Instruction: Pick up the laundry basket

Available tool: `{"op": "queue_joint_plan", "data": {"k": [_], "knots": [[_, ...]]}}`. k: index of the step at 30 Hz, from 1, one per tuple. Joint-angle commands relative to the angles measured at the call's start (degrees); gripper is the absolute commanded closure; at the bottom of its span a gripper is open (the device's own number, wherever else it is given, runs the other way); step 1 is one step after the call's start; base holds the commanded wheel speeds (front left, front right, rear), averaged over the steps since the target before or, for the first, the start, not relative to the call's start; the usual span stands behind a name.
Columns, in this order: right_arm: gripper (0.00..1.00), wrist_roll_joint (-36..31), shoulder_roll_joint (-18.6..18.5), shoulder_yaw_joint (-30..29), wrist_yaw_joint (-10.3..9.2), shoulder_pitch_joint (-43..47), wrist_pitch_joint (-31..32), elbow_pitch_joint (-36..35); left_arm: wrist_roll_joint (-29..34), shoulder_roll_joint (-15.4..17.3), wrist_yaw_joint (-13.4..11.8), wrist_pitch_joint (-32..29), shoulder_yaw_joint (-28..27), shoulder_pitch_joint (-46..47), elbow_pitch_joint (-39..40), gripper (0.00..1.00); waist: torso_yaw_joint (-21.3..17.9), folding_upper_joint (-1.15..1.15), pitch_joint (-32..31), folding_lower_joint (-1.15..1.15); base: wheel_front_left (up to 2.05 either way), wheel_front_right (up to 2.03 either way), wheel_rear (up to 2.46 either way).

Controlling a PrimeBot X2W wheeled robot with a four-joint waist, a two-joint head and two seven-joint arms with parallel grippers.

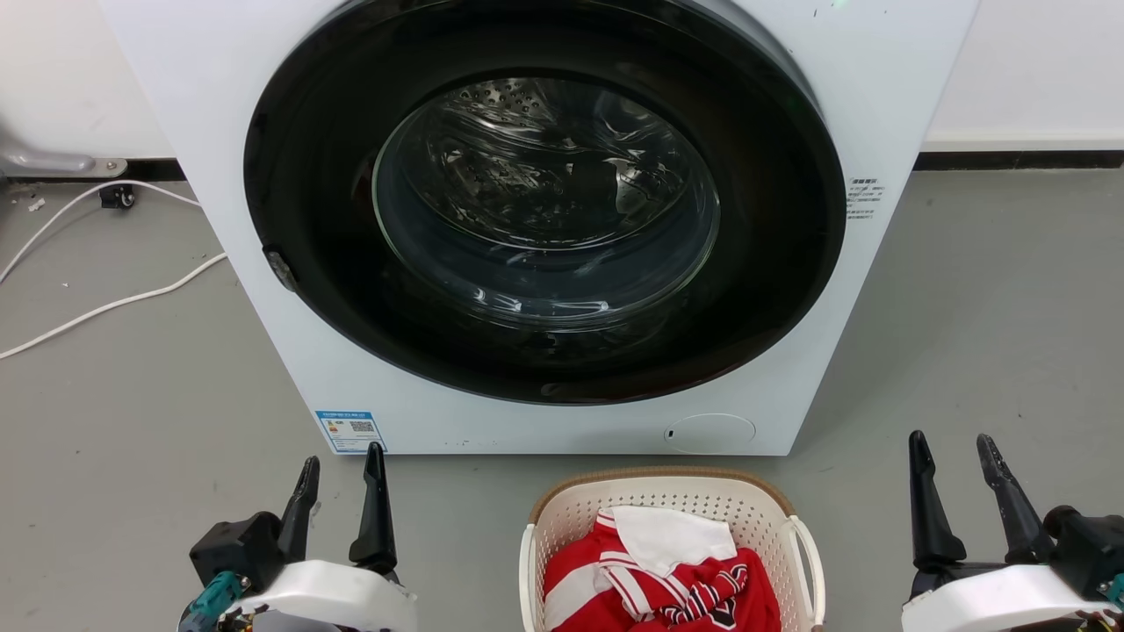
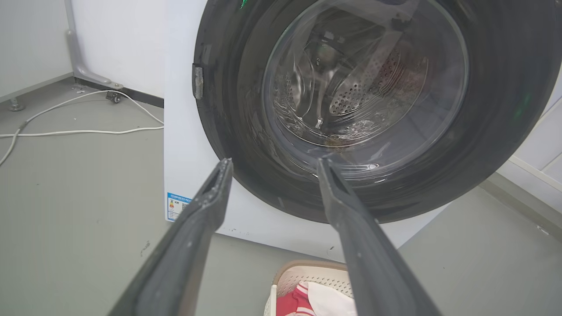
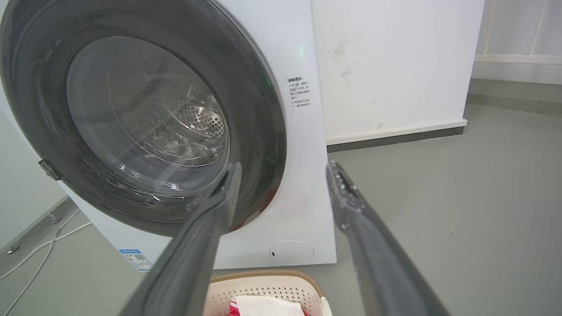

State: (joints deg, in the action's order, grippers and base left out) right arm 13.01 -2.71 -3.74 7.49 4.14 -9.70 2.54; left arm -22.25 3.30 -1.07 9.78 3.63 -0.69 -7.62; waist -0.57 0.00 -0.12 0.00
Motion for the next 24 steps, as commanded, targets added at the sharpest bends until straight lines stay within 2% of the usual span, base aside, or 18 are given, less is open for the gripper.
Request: {"op": "queue_joint_plan", "data": {"k": [1, 24], "knots": [[0.00, -1.45, -0.23, 0.06, 0.00, 0.50, -0.53, -0.70, 1.22, 0.39, -0.27, 0.44, 0.27, -0.04, 0.39, 0.00, 0.01, 0.00, 0.00, 0.00, 0.00, 0.00, 0.00], [0.00, -12.80, -0.26, -0.75, -0.01, 2.54, -3.43, -1.84, 12.62, 0.69, -2.01, 3.26, 1.53, -1.61, 0.51, 0.00, 0.08, 0.00, -0.14, 0.00, 0.00, 0.00, 0.00]]}}
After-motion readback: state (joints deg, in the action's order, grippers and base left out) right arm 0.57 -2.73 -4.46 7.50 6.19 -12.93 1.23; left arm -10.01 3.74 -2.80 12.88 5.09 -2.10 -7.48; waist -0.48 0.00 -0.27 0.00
